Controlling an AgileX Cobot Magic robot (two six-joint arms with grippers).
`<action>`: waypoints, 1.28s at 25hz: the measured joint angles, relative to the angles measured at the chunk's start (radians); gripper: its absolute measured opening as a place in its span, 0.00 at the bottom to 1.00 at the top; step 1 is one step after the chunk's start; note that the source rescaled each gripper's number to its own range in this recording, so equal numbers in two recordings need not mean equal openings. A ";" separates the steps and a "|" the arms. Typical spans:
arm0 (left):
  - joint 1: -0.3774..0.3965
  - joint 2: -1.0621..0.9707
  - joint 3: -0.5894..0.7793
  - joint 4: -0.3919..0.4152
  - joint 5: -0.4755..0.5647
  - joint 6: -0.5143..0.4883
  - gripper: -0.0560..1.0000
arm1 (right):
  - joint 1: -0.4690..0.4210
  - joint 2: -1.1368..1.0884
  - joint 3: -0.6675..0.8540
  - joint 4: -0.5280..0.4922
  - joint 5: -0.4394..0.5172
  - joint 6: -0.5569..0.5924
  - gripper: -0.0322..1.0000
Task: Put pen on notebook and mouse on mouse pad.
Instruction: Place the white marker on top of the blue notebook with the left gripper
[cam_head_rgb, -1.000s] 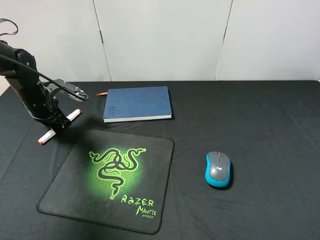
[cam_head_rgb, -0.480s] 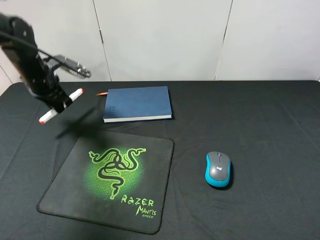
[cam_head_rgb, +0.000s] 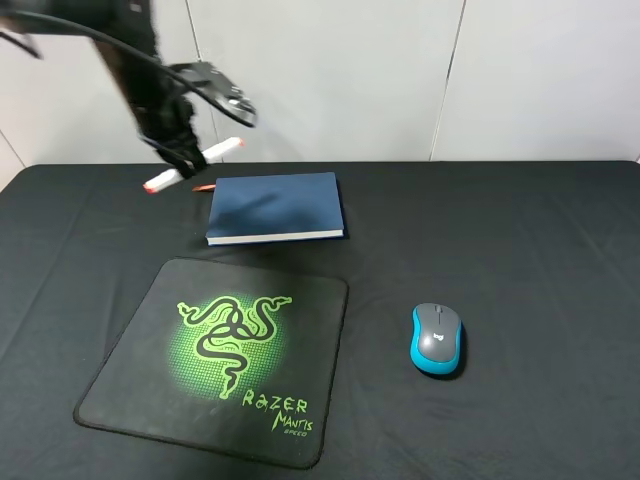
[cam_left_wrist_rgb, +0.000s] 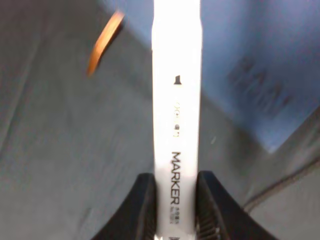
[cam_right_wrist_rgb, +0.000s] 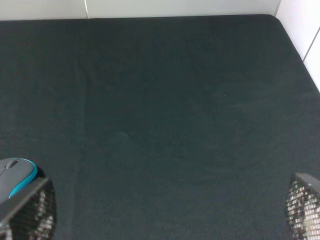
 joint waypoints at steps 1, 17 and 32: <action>-0.022 0.027 -0.030 0.002 0.007 0.005 0.05 | 0.000 0.000 0.000 0.000 0.000 0.000 1.00; -0.140 0.240 -0.204 -0.002 0.052 0.043 0.05 | 0.000 0.000 0.000 0.000 0.000 0.000 1.00; -0.140 0.243 -0.204 -0.012 0.000 0.087 0.77 | 0.000 0.000 0.000 0.000 0.000 0.000 1.00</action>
